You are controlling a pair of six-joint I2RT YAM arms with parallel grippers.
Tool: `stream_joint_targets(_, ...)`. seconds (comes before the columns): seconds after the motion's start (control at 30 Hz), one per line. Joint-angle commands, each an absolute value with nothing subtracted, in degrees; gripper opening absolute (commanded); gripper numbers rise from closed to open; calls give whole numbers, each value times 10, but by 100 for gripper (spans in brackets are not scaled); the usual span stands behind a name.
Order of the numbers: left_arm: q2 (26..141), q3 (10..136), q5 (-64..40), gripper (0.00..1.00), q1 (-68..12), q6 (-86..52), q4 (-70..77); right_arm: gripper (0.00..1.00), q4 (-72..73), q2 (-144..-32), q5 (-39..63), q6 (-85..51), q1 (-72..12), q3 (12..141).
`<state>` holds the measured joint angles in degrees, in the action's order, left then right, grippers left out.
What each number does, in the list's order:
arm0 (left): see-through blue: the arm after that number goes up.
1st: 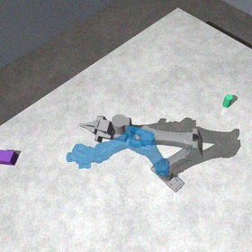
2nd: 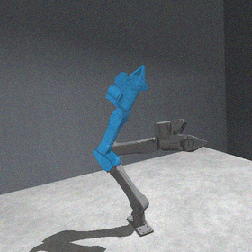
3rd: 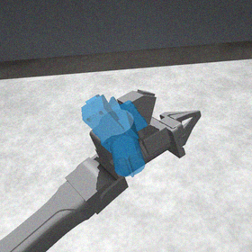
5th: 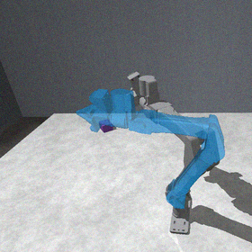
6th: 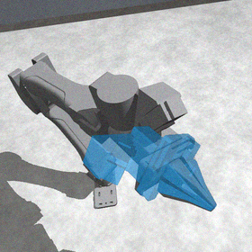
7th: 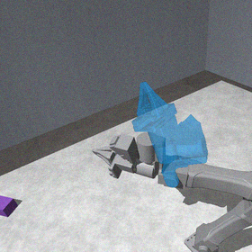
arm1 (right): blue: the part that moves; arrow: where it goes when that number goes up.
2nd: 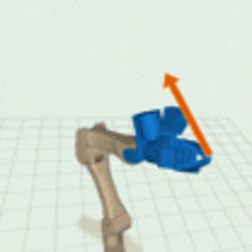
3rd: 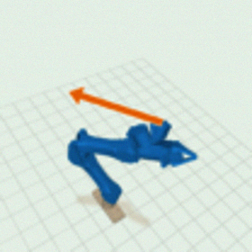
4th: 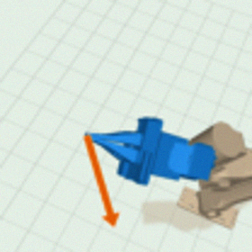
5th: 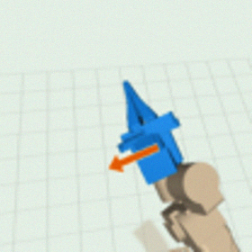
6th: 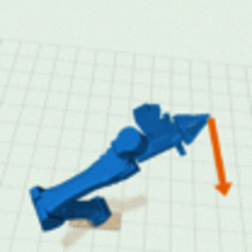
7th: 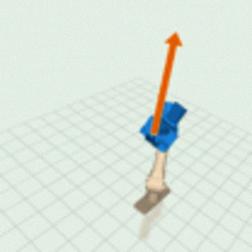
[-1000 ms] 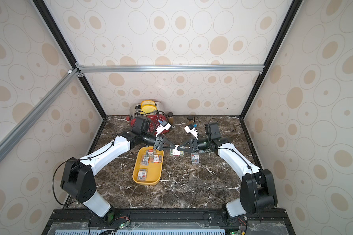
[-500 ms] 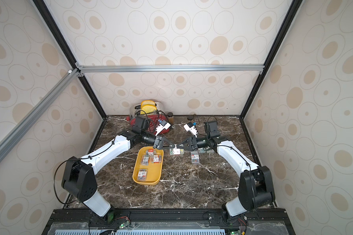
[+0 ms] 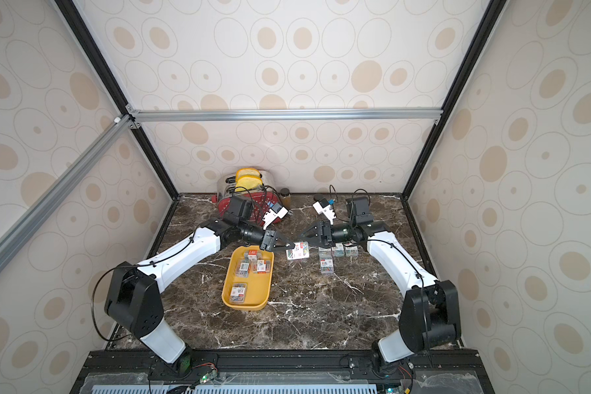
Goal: Take the paper clips out of the storage box
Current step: Place the boxed paper clips at the center of the board.
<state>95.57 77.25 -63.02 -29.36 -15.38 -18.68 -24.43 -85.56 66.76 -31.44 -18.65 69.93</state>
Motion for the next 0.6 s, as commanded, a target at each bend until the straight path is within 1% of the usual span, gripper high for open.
stream_joint_targets(0.0, 932, 763, -563, 0, -296, -168, -142, 84, -361, -823, 570, -308, -174, 743)
stream_joint_targets(0.07, 923, 746, -528, 0, -296, -181, -102, 84, -410, -824, 533, -333, -175, 765)
stream_joint_targets(0.13, 920, 735, -492, 0, -298, -187, -68, 84, -420, -821, 511, -388, -174, 764)
stream_joint_targets(0.3, 929, 727, -401, 0, -314, -168, -29, 84, -322, -791, 487, -546, -177, 711)
stream_joint_targets(0.37, 929, 723, -373, 0, -322, -162, -9, 85, -322, -785, 458, -570, -179, 707)
stream_joint_targets(0.57, 935, 717, -311, 0, -348, -150, 23, 85, -268, -782, 415, -641, -185, 678)
